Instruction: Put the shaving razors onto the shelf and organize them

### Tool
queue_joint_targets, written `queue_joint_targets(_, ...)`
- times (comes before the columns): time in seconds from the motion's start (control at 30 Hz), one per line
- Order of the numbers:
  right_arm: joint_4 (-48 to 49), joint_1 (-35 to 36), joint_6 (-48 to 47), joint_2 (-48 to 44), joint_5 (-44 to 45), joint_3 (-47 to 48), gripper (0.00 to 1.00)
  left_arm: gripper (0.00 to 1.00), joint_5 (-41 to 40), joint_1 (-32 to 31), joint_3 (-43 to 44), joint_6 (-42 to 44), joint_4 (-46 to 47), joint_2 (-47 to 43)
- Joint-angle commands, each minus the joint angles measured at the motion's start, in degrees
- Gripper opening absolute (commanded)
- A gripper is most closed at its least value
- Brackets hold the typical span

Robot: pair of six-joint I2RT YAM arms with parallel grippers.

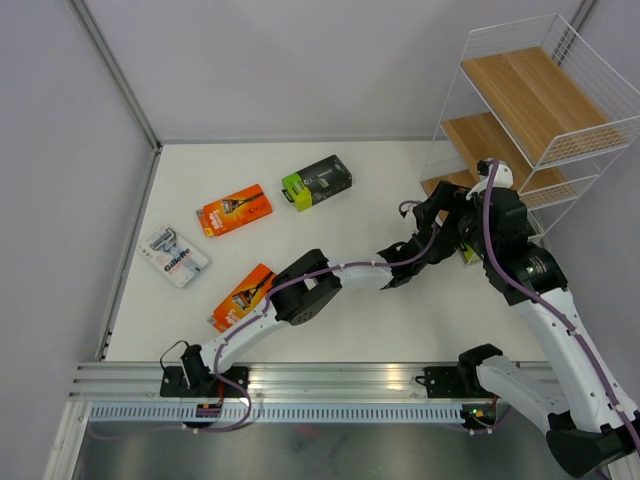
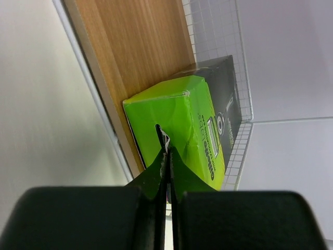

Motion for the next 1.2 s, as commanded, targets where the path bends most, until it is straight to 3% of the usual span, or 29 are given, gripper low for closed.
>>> queue_joint_targets(0.0, 1.5, -0.1, 0.5, -0.8, -0.4, -1.6, 0.98, 0.02, 2.1, -0.8, 4.4, 0.8, 2.3, 0.9)
queue_joint_targets(0.57, 2.6, -0.1, -0.3, -1.6, -1.9, -2.6, 0.98, 0.07, 3.5, -0.8, 7.3, 2.5, -0.6, 1.8)
queue_joint_targets(0.83, 2.5, -0.1, -1.0, -1.2, -2.3, -1.4, 0.98, 0.33, 5.7, 0.8, -3.1, 2.8, 4.5, -5.8)
queue_joint_targets(0.97, 2.5, -0.1, -1.0, -1.0, -3.2, -1.0, 0.98, 0.59, 7.9, 2.3, -11.6, 2.8, 9.0, -11.1)
queue_joint_targets(1.17, 3.2, -0.1, -1.1, -0.8, -4.1, -0.8, 0.98, 0.67, 11.7, 4.8, -23.2, 5.6, 12.3, -19.6)
